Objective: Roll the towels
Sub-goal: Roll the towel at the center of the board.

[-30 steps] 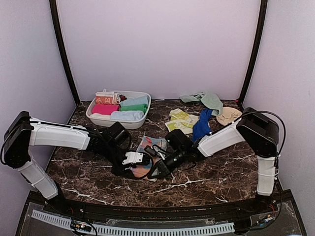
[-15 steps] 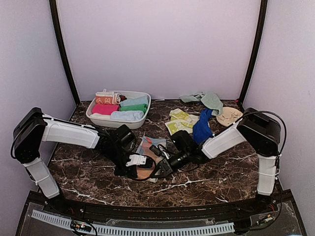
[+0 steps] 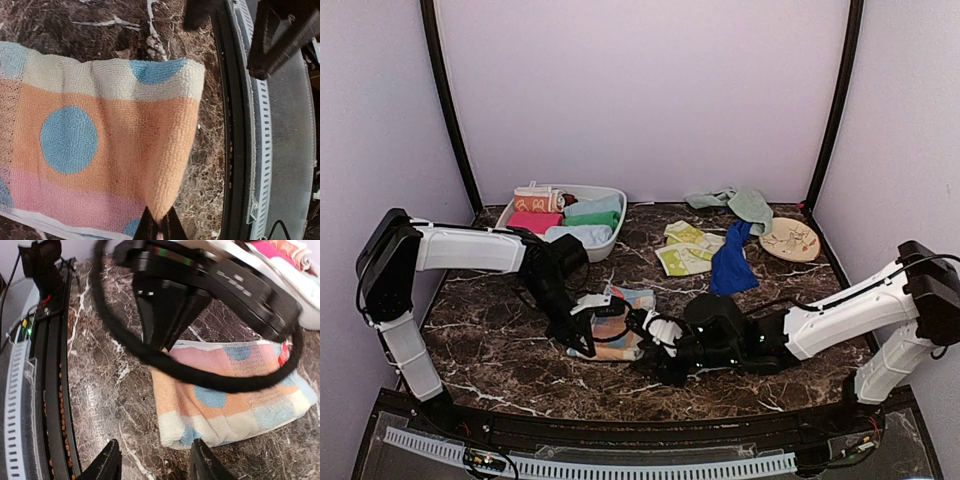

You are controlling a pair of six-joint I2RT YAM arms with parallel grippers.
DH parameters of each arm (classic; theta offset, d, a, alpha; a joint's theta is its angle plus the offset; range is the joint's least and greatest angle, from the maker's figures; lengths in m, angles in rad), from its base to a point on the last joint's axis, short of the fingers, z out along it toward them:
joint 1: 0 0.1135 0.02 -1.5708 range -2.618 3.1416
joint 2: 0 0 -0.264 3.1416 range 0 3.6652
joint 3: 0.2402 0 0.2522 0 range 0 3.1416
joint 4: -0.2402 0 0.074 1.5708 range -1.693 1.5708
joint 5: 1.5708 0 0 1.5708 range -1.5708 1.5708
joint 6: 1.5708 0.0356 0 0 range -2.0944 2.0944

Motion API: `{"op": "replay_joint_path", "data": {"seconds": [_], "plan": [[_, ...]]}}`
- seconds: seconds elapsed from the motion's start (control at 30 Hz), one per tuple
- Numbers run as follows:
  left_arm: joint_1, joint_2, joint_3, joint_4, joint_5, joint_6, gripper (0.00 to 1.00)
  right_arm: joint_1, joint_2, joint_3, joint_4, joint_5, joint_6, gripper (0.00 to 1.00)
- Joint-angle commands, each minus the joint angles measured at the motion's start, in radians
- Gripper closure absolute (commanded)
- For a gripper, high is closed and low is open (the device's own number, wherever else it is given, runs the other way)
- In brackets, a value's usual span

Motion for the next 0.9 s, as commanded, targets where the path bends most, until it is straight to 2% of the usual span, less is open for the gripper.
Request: {"op": "replay_joint_path", "data": {"seconds": [0.0,0.17,0.43,0.7,0.8,0.87], "plan": [[-0.001,0.081,0.036,-0.136,0.073,0.004,1.00,0.173,-0.003,0.044,-0.086,0.425,-0.300,0.55],[0.001,0.212,0.133,-0.208,0.072,0.028,1.00,0.310,0.131,0.169,-0.157,0.584,-0.522,0.58],[0.016,0.322,0.223,-0.300,0.106,0.065,1.00,0.306,0.287,0.199,-0.050,0.626,-0.818,0.60],[0.026,0.361,0.261,-0.331,0.102,0.083,1.00,0.235,0.358,0.215,0.027,0.585,-0.922,0.66],[0.032,0.365,0.266,-0.328,0.095,0.085,1.00,0.224,0.386,0.228,0.031,0.572,-0.930,0.72],[0.039,0.365,0.265,-0.324,0.095,0.084,1.00,0.219,0.392,0.230,0.025,0.562,-0.913,0.81]]}}
